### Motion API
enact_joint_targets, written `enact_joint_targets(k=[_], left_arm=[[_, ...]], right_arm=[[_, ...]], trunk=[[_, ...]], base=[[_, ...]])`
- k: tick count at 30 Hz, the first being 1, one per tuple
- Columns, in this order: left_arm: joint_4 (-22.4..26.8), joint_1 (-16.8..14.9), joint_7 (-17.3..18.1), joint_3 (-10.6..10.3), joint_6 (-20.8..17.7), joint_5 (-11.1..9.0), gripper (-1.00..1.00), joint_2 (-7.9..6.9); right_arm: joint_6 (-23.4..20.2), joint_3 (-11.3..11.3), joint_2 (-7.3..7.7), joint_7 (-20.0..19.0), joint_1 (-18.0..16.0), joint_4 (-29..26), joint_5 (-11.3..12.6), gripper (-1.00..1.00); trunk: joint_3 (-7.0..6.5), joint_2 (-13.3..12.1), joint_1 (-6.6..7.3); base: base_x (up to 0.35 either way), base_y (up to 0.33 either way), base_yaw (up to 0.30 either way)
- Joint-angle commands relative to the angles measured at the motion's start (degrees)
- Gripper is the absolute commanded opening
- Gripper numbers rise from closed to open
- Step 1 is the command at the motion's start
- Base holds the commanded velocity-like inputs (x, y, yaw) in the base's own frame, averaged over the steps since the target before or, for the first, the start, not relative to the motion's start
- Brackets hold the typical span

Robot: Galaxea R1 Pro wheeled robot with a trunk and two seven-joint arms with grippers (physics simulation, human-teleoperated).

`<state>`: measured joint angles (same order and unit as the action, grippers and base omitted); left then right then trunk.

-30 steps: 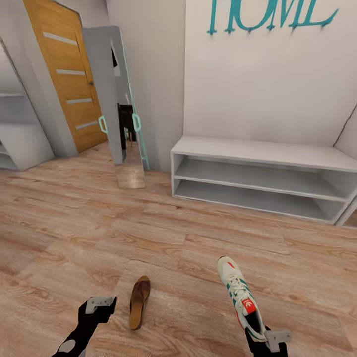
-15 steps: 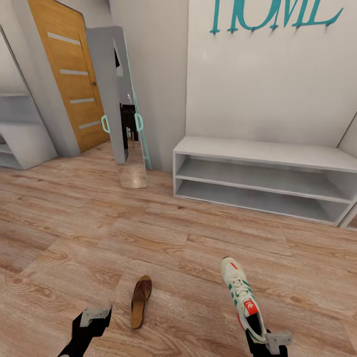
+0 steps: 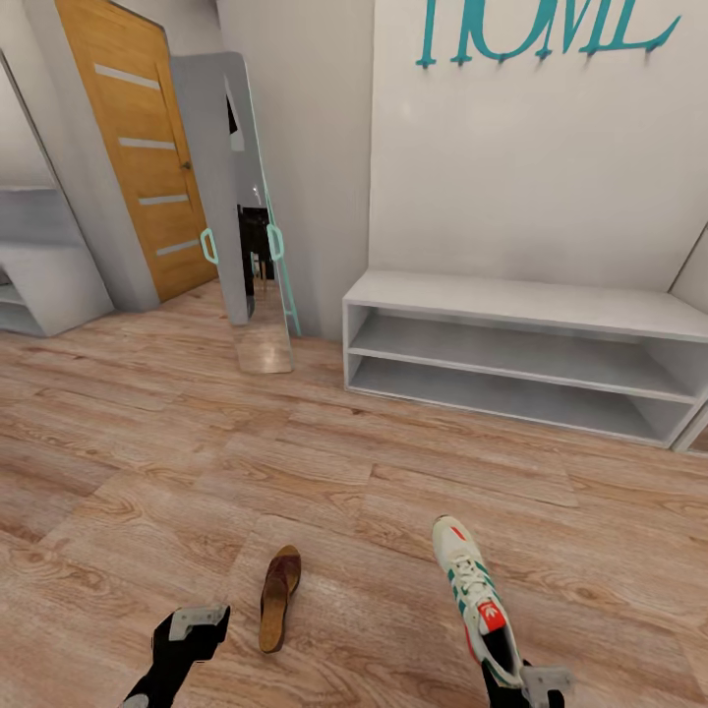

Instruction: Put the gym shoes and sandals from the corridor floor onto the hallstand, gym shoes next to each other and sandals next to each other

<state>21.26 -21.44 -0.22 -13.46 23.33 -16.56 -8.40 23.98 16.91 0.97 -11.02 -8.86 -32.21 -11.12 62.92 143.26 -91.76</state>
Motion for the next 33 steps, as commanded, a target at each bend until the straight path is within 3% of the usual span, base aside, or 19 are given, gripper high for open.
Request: enact_joint_targets(k=[1,5,10,14,15,18,23,28,30,33], left_arm=[[-0.10,-0.37,-0.03,-0.44,0.06,-0.61,1.00,0.09],[-0.32,-1.67,0.00,-0.53,-1.16,-0.53,1.00,1.19],[-0.42,-3.30,-0.04,-0.58,-2.76,-0.33,1.00,2.74],[-0.48,-4.60,-0.09,-0.60,-4.04,0.70,1.00,4.05],[-0.50,-10.08,-0.10,-0.58,-10.76,1.03,1.00,4.93],[-0.59,-10.15,-0.18,-0.37,-10.71,1.55,1.00,4.92],[-0.66,-9.90,-0.23,-0.07,-10.28,1.73,1.00,4.52],[-0.69,-9.50,-0.24,-0.04,-10.10,1.78,1.00,4.28],[-0.69,-9.41,-0.23,-0.06,-10.06,1.79,1.00,4.23],[-0.69,-9.39,-0.26,-0.07,-10.00,1.79,1.00,4.16]], right_arm=[[0.22,0.46,-0.05,-0.51,-0.06,-0.31,-0.55,-1.00],[0.01,0.38,-0.02,-0.68,-0.15,-1.62,-0.75,-1.00],[-1.32,-1.36,-0.08,-2.22,-0.33,-3.22,-2.71,-1.00],[-2.53,-2.80,-0.33,-3.45,-0.51,-4.51,-2.98,-1.00],[-23.56,-12.98,-0.37,-5.25,-0.51,-38.46,-2.98,-1.00],[-28.55,-15.27,-0.55,-5.34,-0.53,-44.49,-2.77,-1.00],[-32.41,-16.20,-0.61,-5.79,-0.54,-49.45,-2.63,-1.00],[-36.31,-16.07,-0.61,-8.17,-0.54,-50.74,-2.62,-1.00],[-37.20,-15.65,-0.52,-10.39,-0.54,-50.89,-2.68,-1.00],[-37.88,-12.79,-0.41,-14.21,-0.54,-51.06,-2.71,-1.00]], trunk=[[0.05,0.02,0.01],[0.05,0.02,0.01],[0.05,0.02,0.01],[0.05,0.02,0.01],[0.05,0.02,0.01],[0.05,0.02,0.01],[0.05,0.02,0.01],[0.05,0.02,0.01],[0.05,0.02,0.01],[0.05,0.02,0.01]], base=[[0.000,0.000,0.000],[0.000,0.000,0.000],[0.000,0.000,0.000],[0.000,0.000,0.000],[0.000,0.000,0.000],[0.000,0.000,0.000],[0.000,0.000,0.000],[0.000,0.000,0.000],[0.000,0.000,0.000],[0.000,0.000,0.000]])
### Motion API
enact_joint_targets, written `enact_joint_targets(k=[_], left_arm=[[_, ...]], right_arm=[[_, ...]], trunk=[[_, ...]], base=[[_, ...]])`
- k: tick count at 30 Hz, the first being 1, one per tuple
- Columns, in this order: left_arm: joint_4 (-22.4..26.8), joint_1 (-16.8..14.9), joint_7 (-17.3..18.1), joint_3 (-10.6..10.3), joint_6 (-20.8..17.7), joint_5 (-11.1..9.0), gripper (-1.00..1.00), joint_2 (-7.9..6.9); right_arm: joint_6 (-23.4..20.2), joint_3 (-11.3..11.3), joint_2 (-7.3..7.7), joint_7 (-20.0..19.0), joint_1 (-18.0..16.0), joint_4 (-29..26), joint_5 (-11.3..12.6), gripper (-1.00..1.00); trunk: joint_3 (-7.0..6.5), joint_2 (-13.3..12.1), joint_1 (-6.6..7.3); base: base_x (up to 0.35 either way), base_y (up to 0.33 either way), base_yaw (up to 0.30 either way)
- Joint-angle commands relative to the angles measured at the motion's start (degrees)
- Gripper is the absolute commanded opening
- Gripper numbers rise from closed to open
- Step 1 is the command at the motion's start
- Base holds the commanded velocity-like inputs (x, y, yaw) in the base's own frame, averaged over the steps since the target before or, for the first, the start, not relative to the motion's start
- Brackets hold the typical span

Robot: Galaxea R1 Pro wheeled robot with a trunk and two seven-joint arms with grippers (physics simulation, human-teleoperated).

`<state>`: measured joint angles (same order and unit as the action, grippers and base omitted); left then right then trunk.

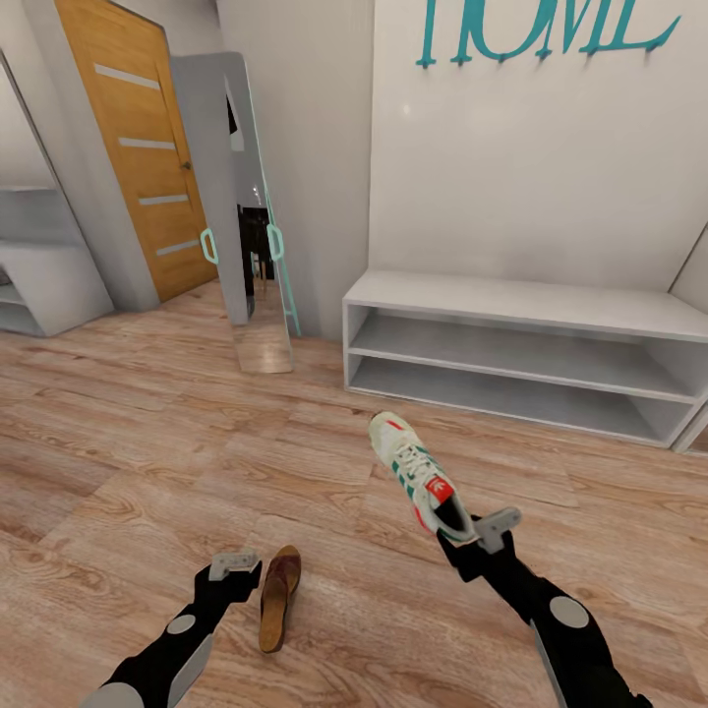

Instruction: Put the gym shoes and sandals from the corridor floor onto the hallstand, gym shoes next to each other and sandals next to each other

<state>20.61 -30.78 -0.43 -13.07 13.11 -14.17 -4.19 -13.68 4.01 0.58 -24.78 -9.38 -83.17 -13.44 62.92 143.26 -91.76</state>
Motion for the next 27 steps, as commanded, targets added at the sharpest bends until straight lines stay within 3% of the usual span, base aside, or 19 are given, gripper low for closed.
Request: enact_joint_targets(k=[1,4,7,22,27], left_arm=[[-0.04,-0.02,-0.06,-0.46,0.23,-0.62,1.00,-0.08],[-0.04,-0.05,-0.09,-0.46,0.24,-0.66,1.00,-0.04],[-0.06,-0.07,-0.10,-0.40,0.25,-0.68,1.00,-0.03],[-0.78,0.18,-0.59,-0.37,3.06,-1.37,1.00,0.50],[-0.82,0.19,-1.66,-0.29,3.21,-3.70,1.00,0.82]], right_arm=[[-0.35,1.79,0.00,-1.93,-0.03,-0.13,-0.37,-1.00],[-0.51,5.43,0.02,-5.68,-0.03,-0.16,-0.36,-1.00],[-0.62,7.29,0.03,-8.53,-0.03,-0.22,-0.38,-1.00],[-0.73,7.68,0.00,-9.40,-0.03,0.03,-0.35,-1.00],[-0.74,7.68,-0.03,-9.41,-0.03,0.03,-0.35,-1.00]], trunk=[[0.05,0.02,0.01],[0.05,0.02,0.01],[0.05,0.02,0.01],[0.05,0.02,0.01],[0.05,0.02,0.01]], base=[[0.000,0.000,0.000],[0.020,0.000,0.000],[0.145,0.000,0.000],[0.035,0.000,0.000],[0.000,0.000,0.000]])
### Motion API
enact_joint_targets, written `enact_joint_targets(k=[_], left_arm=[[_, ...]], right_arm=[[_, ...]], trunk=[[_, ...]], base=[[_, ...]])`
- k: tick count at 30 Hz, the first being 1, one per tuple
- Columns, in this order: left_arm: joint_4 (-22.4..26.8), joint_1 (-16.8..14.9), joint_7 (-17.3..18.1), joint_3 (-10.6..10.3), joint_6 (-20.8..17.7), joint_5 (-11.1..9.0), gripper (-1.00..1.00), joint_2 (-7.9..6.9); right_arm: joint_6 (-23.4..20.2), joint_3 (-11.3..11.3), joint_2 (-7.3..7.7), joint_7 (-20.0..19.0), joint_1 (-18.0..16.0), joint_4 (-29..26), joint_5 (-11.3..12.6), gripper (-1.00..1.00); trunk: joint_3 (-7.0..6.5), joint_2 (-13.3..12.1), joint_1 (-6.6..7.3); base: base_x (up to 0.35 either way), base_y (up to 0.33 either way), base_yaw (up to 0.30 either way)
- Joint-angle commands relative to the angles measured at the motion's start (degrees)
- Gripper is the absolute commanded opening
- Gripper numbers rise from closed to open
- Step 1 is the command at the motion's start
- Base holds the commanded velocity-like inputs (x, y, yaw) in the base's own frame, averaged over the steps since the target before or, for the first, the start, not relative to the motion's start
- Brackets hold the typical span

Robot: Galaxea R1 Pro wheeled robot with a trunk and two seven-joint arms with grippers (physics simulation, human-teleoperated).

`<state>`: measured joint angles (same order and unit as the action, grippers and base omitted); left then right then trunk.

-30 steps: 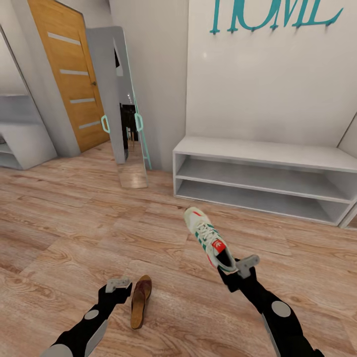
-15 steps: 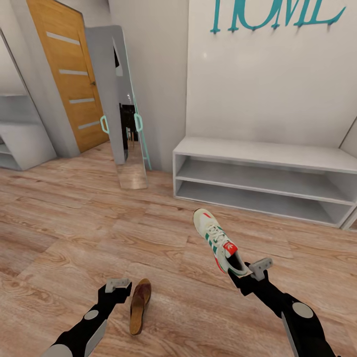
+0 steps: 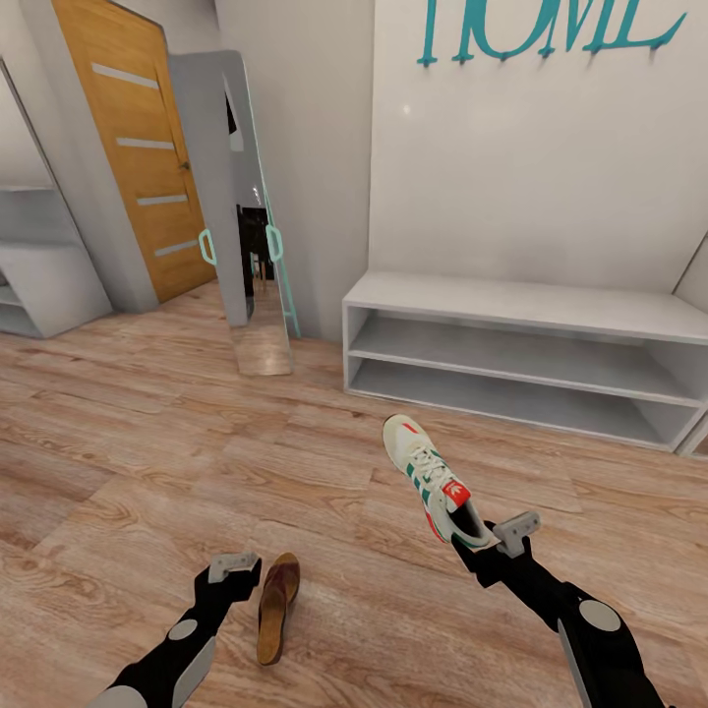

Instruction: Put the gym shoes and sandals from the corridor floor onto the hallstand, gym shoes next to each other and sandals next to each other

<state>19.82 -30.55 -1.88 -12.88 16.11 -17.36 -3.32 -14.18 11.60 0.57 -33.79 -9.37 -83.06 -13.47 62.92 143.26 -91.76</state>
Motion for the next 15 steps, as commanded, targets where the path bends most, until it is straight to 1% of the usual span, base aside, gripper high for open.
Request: enact_joint_targets(k=[1,9,15], left_arm=[[-0.03,-0.03,-0.34,-0.48,0.22,-0.97,1.00,-0.01],[-0.04,-0.03,-0.55,-0.47,0.28,-1.71,1.00,0.04],[0.04,-0.03,-0.58,-0.59,0.32,-1.77,1.00,0.11]], right_arm=[[-0.24,0.09,-0.03,-0.40,-0.03,-0.12,-0.33,-1.00],[-0.24,0.15,-0.04,-0.40,-0.03,-0.24,-0.36,-1.00],[-0.25,0.17,-0.04,-0.36,-0.03,-0.34,-0.34,-1.00]], trunk=[[0.05,0.02,0.01],[0.19,0.02,0.01],[2.02,0.10,-0.14]], base=[[0.000,0.000,0.000],[0.000,0.000,0.000],[0.000,0.000,0.000]])
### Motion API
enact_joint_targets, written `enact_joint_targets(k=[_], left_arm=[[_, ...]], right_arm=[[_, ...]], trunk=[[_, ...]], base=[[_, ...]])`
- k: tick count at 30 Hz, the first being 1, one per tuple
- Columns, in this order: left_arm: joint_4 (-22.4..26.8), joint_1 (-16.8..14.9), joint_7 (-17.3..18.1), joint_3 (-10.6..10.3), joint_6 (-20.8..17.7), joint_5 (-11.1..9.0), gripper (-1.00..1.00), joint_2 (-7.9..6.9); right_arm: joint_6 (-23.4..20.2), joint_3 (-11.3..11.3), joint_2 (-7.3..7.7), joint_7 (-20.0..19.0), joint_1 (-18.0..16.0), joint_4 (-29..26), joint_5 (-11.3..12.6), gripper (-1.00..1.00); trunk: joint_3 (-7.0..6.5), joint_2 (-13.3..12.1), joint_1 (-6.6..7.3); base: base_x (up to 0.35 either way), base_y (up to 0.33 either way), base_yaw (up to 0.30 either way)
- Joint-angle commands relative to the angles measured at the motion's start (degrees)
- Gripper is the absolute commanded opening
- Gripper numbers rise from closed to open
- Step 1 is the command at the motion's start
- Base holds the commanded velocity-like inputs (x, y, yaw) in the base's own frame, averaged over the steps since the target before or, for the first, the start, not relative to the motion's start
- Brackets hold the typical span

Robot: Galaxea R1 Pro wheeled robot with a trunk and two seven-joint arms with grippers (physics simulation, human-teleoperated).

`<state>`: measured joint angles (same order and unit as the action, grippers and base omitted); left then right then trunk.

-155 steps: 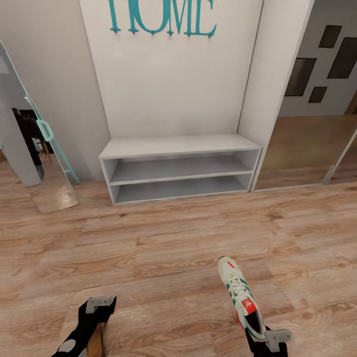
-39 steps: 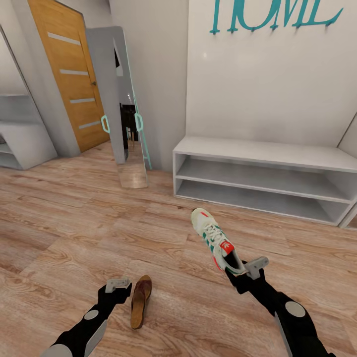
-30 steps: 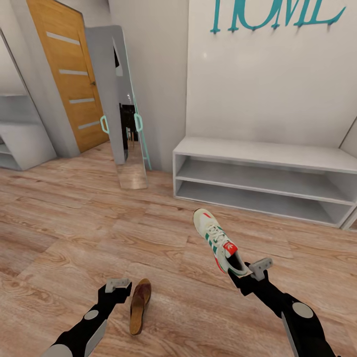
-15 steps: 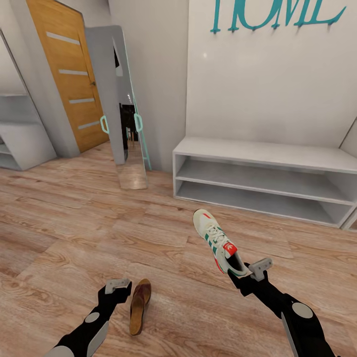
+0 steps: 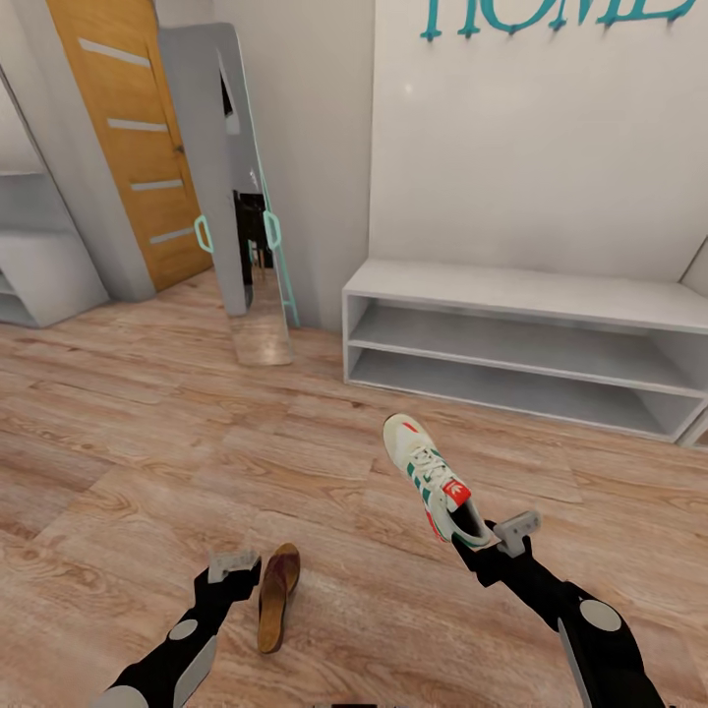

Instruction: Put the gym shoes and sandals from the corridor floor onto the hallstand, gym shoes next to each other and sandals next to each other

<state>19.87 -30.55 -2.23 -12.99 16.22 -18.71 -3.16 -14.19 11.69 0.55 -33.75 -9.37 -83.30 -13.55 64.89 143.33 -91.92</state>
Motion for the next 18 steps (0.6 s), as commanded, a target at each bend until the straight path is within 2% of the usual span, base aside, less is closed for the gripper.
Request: enact_joint_targets(k=[1,18], left_arm=[[-0.02,-0.04,-0.23,-0.48,0.21,-0.41,1.00,-0.04],[-0.01,-0.04,-0.23,-0.37,0.22,0.13,1.00,-0.10]], right_arm=[[-0.23,0.09,-0.02,-0.41,-0.04,-0.10,-0.25,-1.00],[-0.23,0.17,-0.02,-0.44,-0.04,-0.19,-0.31,-1.00]], trunk=[[0.37,0.04,-0.01],[5.66,0.27,-0.45]], base=[[0.000,0.000,0.000],[0.000,0.000,0.000]])
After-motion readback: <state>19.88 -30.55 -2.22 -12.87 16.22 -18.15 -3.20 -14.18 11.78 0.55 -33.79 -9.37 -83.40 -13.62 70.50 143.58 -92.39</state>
